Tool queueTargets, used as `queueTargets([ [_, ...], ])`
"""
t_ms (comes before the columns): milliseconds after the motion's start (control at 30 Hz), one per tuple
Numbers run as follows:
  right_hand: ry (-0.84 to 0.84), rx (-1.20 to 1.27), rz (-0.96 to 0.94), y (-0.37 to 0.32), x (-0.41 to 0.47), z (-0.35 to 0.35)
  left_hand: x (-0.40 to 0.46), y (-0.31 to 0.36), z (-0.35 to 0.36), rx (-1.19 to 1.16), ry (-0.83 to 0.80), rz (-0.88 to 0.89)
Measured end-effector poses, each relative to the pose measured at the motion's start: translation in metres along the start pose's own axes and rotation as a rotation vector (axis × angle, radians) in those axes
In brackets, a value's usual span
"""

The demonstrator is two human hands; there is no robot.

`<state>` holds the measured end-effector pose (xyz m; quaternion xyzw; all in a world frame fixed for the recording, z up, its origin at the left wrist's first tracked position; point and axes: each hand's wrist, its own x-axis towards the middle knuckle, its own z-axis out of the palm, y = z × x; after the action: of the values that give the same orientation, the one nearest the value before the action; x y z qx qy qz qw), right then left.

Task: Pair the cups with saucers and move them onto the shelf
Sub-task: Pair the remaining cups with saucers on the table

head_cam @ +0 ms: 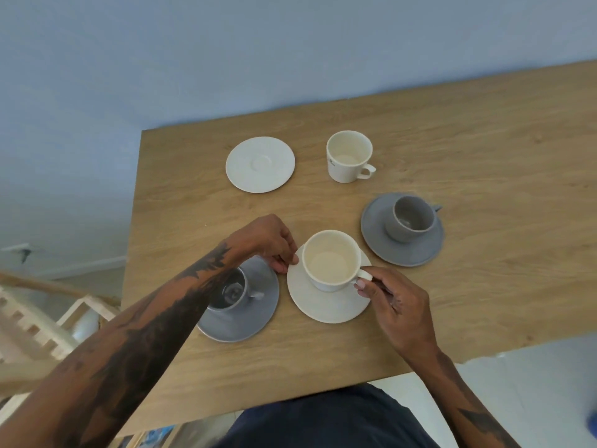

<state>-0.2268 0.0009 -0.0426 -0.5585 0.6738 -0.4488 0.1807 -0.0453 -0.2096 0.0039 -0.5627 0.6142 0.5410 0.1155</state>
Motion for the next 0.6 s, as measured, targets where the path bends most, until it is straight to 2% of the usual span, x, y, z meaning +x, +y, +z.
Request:
queueTargets([
  [233,-0.033,0.011,0.022,0.004,-0.009,-0.005,-0.002,-0.002,0.005,-0.033,-0.001,0.017],
  [600,-0.015,0.035,-0.002,0.003,0.007,0.003,0.001,-0.003,0.011,-0.088,0.109,0.017],
])
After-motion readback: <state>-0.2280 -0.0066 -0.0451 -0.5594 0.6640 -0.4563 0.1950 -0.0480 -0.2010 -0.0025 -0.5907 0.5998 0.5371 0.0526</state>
